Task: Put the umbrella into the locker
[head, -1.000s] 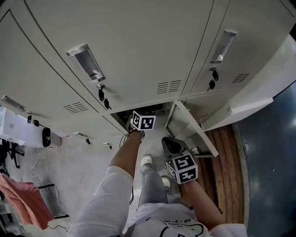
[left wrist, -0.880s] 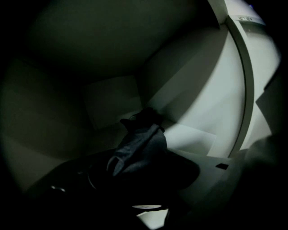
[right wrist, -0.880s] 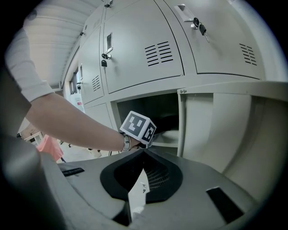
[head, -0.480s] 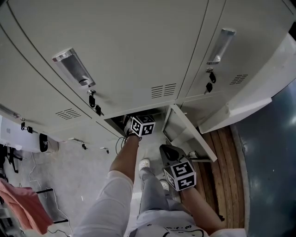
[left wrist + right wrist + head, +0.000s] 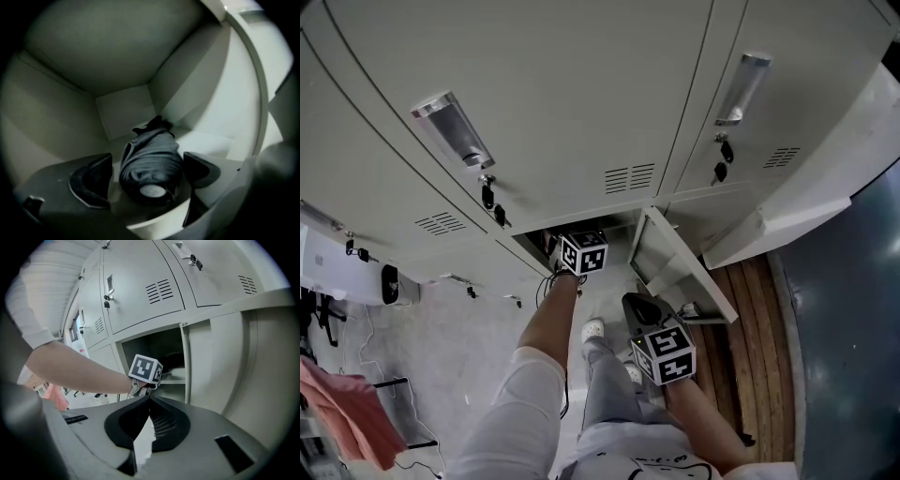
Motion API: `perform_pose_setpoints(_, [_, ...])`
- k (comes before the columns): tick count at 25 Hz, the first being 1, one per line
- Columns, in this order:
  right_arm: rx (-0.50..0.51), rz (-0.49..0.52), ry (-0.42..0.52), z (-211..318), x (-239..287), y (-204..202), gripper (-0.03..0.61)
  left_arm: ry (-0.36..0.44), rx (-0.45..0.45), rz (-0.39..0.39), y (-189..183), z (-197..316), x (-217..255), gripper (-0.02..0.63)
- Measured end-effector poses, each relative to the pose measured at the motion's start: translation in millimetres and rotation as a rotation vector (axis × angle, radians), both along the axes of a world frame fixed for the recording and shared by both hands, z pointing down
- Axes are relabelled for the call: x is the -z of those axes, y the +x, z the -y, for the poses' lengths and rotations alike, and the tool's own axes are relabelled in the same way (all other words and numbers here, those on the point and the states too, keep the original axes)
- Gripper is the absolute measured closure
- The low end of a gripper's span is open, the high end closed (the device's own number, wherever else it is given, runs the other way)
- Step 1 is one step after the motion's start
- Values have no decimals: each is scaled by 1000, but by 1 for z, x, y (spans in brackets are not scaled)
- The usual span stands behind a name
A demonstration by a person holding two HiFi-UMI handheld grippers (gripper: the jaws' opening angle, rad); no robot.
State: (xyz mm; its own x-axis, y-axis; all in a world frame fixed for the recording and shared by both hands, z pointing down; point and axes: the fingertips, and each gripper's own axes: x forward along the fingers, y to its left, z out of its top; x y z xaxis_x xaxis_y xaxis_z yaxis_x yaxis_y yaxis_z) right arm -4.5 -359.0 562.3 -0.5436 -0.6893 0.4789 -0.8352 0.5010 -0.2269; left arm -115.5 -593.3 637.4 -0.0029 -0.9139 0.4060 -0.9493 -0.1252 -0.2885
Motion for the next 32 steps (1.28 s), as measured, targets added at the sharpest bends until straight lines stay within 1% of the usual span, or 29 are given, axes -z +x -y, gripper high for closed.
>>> perform_pose_setpoints(2, [-6, 5, 8, 1, 5, 1, 566, 10, -35, -9, 6, -9, 3, 130])
perform_pose_setpoints(6, [19, -3, 29, 2, 20, -2, 565, 25, -96, -86, 18, -31, 17, 127])
perform_pose_setpoints(9, [71, -25, 68, 1, 37, -6, 565, -4, -109, -115, 18, -49, 20, 129])
perform_pose_setpoints(11, [114, -16, 90, 0, 49, -10, 565, -36, -96, -155, 15, -60, 22, 127])
perform_pose_setpoints(13, [157, 3, 99, -3, 61, -16, 565, -54, -103, -185, 14, -70, 29, 127])
perform_pose_setpoints(16, [204, 41, 103, -8, 77, -25, 566, -51, -144, -185, 17, -84, 44, 127])
perform_pose_setpoints(20, [256, 67, 136, -13, 99, -28, 566, -39, -189, -187, 21, -106, 68, 128])
perform_pose_setpoints(25, [322, 38, 166, -20, 109, -23, 566, 13, -258, -194, 31, -138, 106, 133])
perform_pose_setpoints(27, [341, 34, 178, -24, 113, -22, 566, 35, -271, -207, 33, -151, 123, 141])
perform_pose_setpoints(32, [352, 27, 241, -28, 123, -22, 566, 53, -282, -254, 32, -179, 152, 166])
